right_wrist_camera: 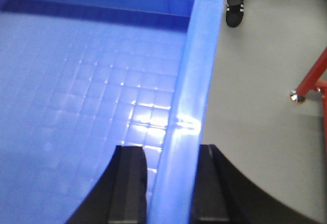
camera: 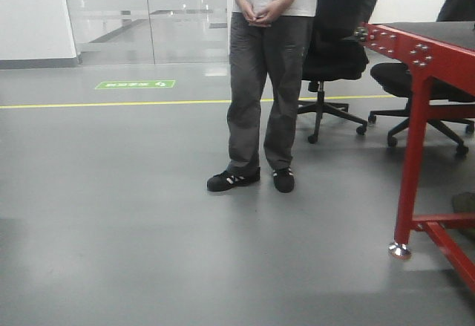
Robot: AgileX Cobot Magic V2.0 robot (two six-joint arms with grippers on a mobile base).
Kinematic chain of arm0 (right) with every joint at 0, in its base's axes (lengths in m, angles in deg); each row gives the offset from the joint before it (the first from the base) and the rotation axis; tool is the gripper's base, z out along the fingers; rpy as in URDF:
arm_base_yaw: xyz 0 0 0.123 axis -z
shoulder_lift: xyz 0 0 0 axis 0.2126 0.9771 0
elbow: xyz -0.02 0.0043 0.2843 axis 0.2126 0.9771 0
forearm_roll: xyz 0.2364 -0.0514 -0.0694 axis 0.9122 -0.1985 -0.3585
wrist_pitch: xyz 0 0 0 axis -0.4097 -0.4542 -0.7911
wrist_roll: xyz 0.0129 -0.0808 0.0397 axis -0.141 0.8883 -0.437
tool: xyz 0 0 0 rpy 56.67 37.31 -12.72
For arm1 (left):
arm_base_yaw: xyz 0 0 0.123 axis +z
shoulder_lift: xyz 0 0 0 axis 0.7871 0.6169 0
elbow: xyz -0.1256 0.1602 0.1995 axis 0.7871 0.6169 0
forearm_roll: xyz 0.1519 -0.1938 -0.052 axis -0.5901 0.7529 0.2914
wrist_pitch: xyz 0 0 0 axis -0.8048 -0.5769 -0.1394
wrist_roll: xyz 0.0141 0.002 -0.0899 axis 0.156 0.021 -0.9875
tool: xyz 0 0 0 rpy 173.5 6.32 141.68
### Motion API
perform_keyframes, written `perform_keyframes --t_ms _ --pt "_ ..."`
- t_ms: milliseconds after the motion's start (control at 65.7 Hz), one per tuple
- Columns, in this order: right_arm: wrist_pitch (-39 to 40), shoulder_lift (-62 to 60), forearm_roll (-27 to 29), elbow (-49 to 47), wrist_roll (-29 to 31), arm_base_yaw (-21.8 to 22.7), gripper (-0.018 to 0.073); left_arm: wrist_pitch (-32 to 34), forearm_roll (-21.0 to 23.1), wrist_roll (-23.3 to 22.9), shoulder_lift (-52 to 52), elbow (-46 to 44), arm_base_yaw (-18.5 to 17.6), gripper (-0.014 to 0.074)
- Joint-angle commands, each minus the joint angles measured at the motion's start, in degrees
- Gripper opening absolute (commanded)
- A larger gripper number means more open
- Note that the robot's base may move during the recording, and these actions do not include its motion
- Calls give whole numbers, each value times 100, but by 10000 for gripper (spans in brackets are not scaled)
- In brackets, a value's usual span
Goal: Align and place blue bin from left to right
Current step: 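Drive across the floor carrying the blue bin in both grippers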
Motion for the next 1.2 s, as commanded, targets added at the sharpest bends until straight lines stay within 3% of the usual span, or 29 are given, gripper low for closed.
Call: perform_keyframes --t_ms 0,837,1187 --pt "584 -176 88 -108 111 1 -70 435 48 108 -106 -94 -17 -111" --pt "637 -176 88 -108 111 1 -70 737 20 108 -80 -94 -17 -111" --pt "728 -176 88 -108 111 1 -70 1395 -176 108 -80 -94 -17 -111"
